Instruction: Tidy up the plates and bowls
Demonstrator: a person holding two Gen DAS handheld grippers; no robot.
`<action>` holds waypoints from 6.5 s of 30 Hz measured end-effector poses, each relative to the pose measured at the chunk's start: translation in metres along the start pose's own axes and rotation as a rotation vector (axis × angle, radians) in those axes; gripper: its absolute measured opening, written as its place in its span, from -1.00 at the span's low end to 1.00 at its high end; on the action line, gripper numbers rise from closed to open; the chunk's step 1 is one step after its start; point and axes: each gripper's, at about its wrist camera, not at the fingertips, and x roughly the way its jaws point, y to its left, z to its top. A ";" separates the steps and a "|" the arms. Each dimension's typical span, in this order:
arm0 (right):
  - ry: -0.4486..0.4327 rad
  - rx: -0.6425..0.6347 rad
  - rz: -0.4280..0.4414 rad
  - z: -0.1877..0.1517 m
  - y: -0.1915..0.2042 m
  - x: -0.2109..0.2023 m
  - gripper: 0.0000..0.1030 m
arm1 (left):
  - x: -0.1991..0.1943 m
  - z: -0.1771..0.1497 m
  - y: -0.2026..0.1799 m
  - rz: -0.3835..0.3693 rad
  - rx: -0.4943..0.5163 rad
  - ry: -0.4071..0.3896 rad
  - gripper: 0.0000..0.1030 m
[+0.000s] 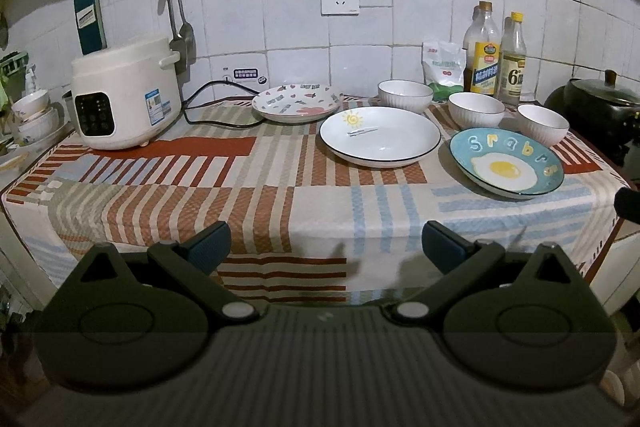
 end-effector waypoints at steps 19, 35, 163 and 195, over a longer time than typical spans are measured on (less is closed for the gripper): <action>-0.009 -0.004 0.000 0.000 -0.001 -0.003 1.00 | -0.012 0.003 -0.008 -0.029 0.033 -0.028 1.00; -0.001 -0.005 -0.002 0.000 0.001 0.002 1.00 | -0.014 0.003 -0.010 -0.031 0.034 -0.029 1.00; 0.363 -0.032 0.579 0.055 0.133 0.325 -0.65 | 0.260 0.041 0.112 -0.034 -0.133 0.205 -0.62; 0.188 -0.176 0.507 0.087 0.043 0.181 0.37 | 0.141 0.080 0.073 -0.115 0.076 0.151 0.56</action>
